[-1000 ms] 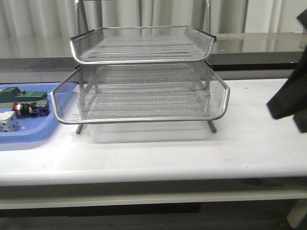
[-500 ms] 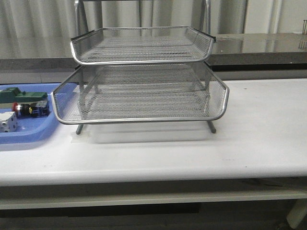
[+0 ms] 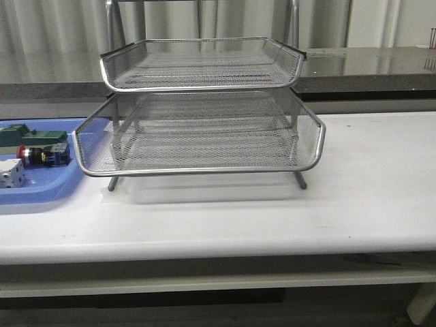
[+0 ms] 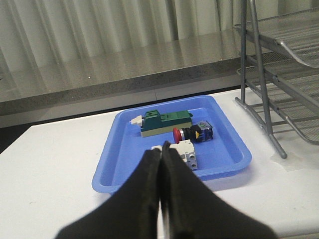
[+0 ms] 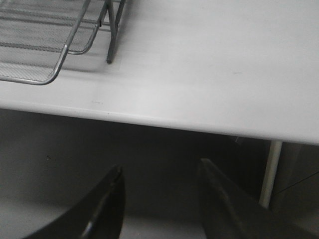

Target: Place button on rack with both arms

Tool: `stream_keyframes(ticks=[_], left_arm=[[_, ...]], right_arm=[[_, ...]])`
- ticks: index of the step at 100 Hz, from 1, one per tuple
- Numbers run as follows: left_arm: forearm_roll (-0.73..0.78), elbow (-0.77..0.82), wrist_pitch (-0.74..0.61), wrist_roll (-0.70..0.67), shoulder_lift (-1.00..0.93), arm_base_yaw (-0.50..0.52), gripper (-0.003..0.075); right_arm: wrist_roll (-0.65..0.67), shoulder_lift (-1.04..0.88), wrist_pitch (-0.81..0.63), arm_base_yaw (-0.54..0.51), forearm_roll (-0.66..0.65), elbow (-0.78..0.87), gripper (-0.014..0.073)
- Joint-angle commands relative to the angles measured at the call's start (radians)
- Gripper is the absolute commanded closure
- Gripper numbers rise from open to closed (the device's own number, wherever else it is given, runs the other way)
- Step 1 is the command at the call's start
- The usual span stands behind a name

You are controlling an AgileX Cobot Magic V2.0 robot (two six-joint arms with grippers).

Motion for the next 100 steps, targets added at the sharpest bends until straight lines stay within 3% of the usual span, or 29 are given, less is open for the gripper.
stream_keyframes(ticks=[1,9,29,54,75,100], left_arm=[[-0.022,0.053,-0.090,-0.004,-0.031,-0.006,0.0741],[-0.059,0.049,-0.090,-0.004,-0.031,-0.006,0.0741],[-0.095,0.043,-0.090,-0.004,-0.031,-0.006,0.0741],[-0.159,0.037,-0.112,-0.004,-0.031,-0.006,0.0741],[-0.278,-0.084,-0.099,-0.006,0.033,-0.006,0.0741],[-0.272,-0.416,0.160,-0.007,0.342,-0.006,0.0741]], right_arm=[[0.009,-0.004,-0.072,-0.004,-0.015,-0.001,0.0244],[0.009,-0.004,-0.083,-0.004,-0.015,0.002,0.0319],[0.009,-0.004,-0.086,-0.004,-0.015,0.002,0.0671],[0.009,-0.004,-0.086,-0.004,-0.015,0.002,0.0664],[0.009,-0.004,-0.086,-0.004,-0.015,0.002,0.0664],[0.009,-0.004,-0.086,-0.004,-0.015,0.002,0.0664]])
